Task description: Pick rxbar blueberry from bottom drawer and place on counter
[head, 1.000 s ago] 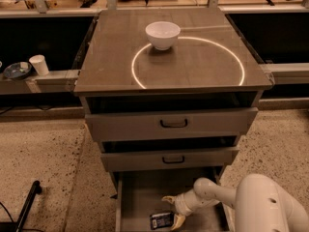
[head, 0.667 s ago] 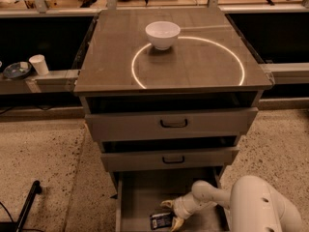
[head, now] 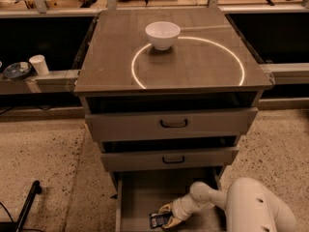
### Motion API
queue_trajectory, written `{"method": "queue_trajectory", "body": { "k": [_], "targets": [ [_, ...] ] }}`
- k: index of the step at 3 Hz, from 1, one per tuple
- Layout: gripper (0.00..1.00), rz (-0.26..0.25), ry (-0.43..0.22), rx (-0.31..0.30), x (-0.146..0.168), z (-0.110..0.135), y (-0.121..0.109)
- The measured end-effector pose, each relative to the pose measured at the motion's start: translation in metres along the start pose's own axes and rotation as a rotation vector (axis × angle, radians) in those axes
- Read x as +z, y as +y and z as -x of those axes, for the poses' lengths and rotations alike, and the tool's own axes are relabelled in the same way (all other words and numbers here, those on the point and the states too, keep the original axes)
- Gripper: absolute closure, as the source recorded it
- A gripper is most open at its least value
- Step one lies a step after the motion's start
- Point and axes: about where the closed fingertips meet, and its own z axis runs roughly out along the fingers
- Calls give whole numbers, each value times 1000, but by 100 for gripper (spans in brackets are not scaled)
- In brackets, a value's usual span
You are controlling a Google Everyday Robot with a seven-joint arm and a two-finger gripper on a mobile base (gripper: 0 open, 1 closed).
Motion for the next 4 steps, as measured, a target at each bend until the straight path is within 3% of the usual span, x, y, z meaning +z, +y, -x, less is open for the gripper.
{"method": "queue_trajectory", "body": {
  "k": [1, 2, 3, 4],
  "targets": [
    [98, 0, -3, -2, -1, 2, 0],
    [100, -65, -114, -61, -42, 38, -11],
    [100, -80, -212, -166, -118, 71, 13],
    [100, -71, -210, -180, -202, 107, 54]
  ]
}}
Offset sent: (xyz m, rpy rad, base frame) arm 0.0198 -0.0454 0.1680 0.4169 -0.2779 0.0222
